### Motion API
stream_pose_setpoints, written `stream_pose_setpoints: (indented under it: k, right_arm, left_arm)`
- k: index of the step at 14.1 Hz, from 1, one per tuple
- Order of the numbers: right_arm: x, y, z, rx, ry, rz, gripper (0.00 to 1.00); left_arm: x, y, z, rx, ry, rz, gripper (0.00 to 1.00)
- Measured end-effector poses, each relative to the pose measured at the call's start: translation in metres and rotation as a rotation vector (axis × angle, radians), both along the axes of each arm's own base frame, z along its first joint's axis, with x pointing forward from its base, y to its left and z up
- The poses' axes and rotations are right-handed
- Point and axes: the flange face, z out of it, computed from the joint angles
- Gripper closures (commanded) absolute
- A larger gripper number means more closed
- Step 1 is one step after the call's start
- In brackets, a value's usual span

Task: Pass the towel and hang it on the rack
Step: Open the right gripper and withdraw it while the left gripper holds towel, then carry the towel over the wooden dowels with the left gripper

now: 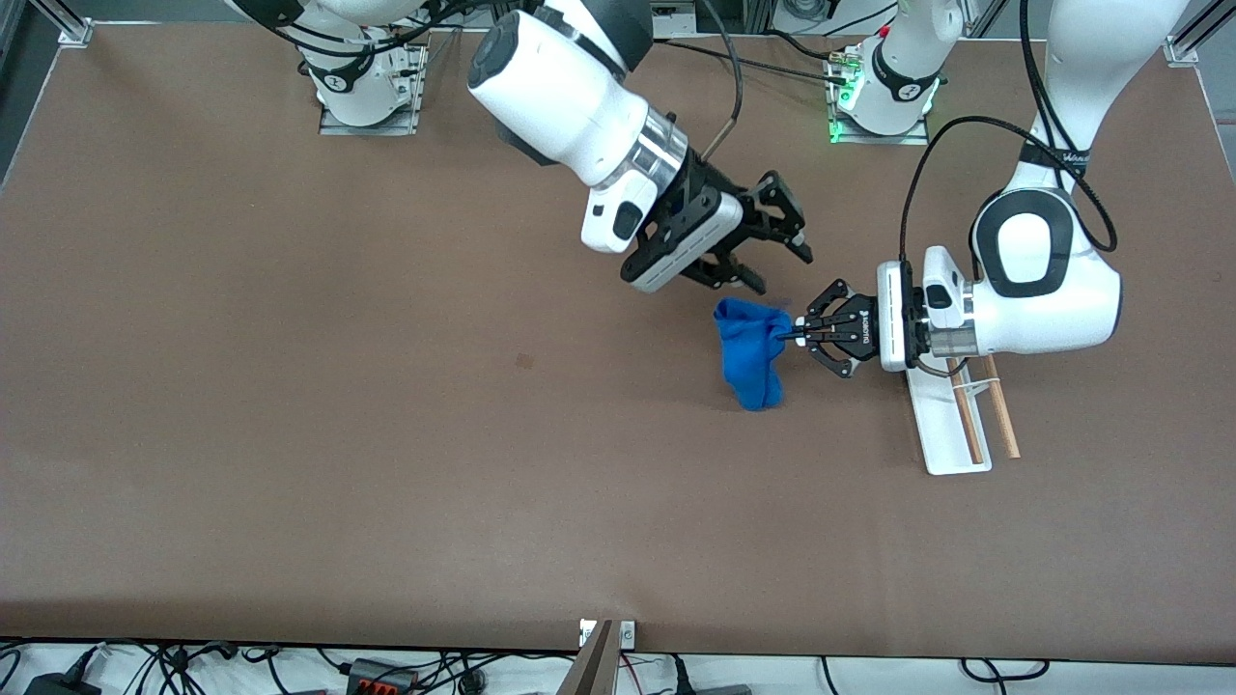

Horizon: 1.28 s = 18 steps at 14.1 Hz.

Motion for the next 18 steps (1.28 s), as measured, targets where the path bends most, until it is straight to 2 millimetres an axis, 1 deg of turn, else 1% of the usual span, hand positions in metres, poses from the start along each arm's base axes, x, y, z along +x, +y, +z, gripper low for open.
stream_pose_setpoints:
  k: [2,3,4,5,7,8,10,12,14,15,16,18]
  right_arm:
    - [0.005,-0.012,-0.014,-0.125,0.040,0.030,0.00]
    - [0.011,-0.024,-0.017,-0.186,0.067,0.035,0.00]
    - [0.020,-0.043,-0.020,-0.257,0.104,0.035,0.00]
    - [0.032,-0.067,-0.024,-0.334,0.142,0.029,0.00]
    - [0.059,-0.123,-0.032,-0.493,0.187,-0.007,0.00]
    - [0.072,-0.151,-0.038,-0.570,0.198,-0.031,0.00]
    - [0.093,-0.202,-0.050,-0.721,0.227,-0.072,0.00]
    - [0.109,-0.246,-0.058,-0.807,0.266,-0.102,0.00]
    - [0.127,-0.290,-0.059,-0.821,0.293,-0.148,0.00]
    - [0.135,-0.311,-0.058,-0.819,0.300,-0.168,0.00]
    - [0.141,-0.328,-0.054,-0.816,0.301,-0.186,0.00]
    - [0.145,-0.359,-0.037,-0.835,0.283,-0.190,0.00]
  left_arm:
    - [-0.001,0.017,0.026,0.089,0.043,-0.014,1.00]
    - [-0.001,0.026,0.040,0.113,0.058,-0.015,1.00]
    - [-0.001,0.037,0.050,0.124,0.071,-0.009,1.00]
    - [-0.001,0.049,0.055,0.132,0.085,-0.003,1.00]
    - [-0.002,0.076,0.057,0.194,0.140,0.014,1.00]
    - [-0.001,0.092,0.062,0.234,0.167,0.033,1.00]
    - [0.004,0.130,0.076,0.284,0.198,0.102,1.00]
    - [0.004,0.172,0.080,0.320,0.238,0.194,1.00]
    - [0.001,0.215,0.084,0.380,0.255,0.262,1.00]
    - [0.001,0.231,0.085,0.398,0.260,0.289,1.00]
    - [0.001,0.244,0.083,0.404,0.267,0.306,1.00]
    - [0.003,0.267,0.066,0.414,0.291,0.325,1.00]
